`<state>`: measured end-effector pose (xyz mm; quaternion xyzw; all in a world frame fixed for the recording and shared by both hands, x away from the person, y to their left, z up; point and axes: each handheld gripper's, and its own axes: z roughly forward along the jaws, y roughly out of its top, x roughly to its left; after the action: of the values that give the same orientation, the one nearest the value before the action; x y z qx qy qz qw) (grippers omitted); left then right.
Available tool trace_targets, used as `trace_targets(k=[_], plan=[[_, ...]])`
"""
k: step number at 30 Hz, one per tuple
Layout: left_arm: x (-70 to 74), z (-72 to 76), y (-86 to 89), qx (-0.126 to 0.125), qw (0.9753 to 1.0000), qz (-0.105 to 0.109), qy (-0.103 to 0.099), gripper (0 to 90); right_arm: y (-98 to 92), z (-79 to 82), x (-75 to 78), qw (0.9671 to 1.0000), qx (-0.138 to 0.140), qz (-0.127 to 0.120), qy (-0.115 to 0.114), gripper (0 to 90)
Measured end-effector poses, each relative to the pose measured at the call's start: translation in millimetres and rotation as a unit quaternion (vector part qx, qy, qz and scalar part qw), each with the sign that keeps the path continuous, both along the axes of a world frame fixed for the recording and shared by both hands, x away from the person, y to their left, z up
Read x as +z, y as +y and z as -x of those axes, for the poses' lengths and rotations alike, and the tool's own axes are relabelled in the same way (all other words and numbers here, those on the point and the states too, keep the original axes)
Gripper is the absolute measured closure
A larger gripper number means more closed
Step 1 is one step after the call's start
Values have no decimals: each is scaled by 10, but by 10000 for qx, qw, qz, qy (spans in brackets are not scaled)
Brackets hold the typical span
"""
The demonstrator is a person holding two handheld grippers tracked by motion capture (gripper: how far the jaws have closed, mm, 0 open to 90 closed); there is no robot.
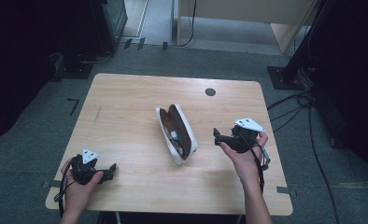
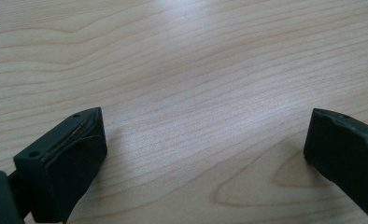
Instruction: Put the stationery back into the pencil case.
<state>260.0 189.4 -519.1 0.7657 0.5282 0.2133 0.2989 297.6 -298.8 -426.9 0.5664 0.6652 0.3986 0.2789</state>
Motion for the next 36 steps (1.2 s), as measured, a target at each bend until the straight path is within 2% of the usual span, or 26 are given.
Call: trace_targets(k=[3,8,19,28,36], plan=[[0,0,0,-2,10000,-2,-1,0,-103,52,-57,9999,-62,128,45,0],[0,0,0,0,10000,0,0,0,-269,116,-168,9994,-212,185,184,0],[2,0,-1,10,10000,-7,11,0,-519,227,-371,9982,-404,224,384,0],[2,0,-1,8,10000,-7,10,0,-710,333,-591,9959,-603,263,616,0],[2,0,-1,10,10000,-6,10,0,-886,460,-767,9939,-673,277,825,0]])
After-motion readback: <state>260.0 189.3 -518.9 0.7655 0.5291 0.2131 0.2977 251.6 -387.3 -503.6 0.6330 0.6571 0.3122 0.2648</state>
